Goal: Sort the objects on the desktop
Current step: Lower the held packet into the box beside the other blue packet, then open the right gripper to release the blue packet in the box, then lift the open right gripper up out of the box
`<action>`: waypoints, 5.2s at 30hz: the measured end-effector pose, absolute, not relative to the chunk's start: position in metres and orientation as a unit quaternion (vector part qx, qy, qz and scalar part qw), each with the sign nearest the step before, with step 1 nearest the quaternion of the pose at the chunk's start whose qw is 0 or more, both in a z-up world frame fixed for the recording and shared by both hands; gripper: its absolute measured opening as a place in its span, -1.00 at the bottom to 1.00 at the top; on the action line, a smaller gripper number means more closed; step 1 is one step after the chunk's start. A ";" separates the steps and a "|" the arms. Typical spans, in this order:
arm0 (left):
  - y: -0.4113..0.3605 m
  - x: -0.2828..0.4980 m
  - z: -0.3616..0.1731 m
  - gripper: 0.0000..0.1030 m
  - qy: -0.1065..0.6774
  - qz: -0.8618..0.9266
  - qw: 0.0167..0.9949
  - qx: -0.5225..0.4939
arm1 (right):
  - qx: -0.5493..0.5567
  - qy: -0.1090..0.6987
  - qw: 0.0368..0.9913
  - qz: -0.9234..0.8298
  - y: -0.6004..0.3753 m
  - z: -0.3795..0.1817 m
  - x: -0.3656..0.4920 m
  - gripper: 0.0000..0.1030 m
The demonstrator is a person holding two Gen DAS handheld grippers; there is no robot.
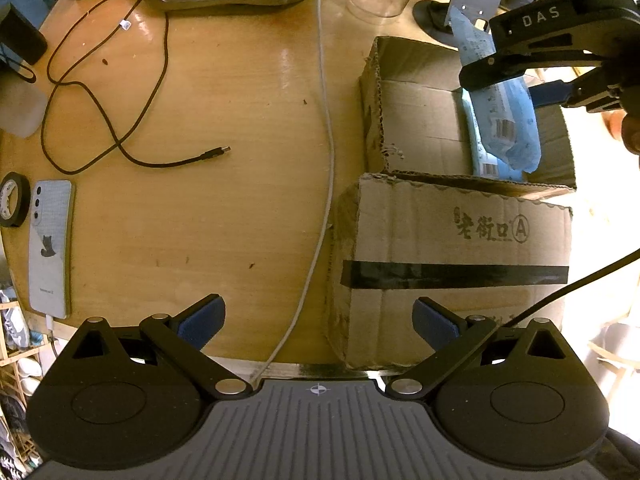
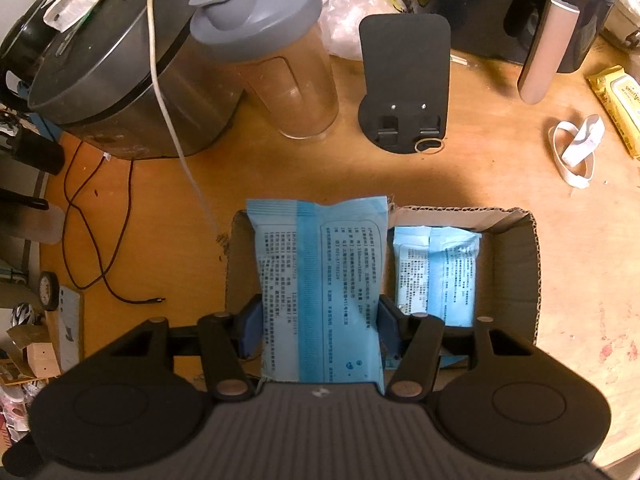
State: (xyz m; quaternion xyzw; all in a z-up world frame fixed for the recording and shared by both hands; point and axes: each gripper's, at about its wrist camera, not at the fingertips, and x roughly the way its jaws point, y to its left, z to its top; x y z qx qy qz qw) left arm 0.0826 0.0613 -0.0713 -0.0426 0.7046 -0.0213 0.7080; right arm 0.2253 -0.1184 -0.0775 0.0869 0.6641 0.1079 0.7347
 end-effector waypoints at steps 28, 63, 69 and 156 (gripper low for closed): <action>0.066 0.089 -0.077 1.00 0.711 -0.016 0.701 -0.046 | 0.073 0.699 0.706 0.085 -0.100 -0.165 0.235 0.10; 0.065 0.089 -0.078 1.00 0.711 -0.014 0.701 -0.049 | 0.070 0.676 0.729 0.083 -0.101 -0.143 0.240 1.00; 0.063 0.088 -0.078 1.00 0.711 -0.015 0.702 -0.050 | 0.072 0.671 0.733 0.086 -0.103 -0.131 0.239 1.00; 0.028 0.091 -0.073 1.00 0.710 -0.027 0.703 -0.031 | 0.061 0.667 0.742 0.017 -0.222 -0.102 0.230 1.00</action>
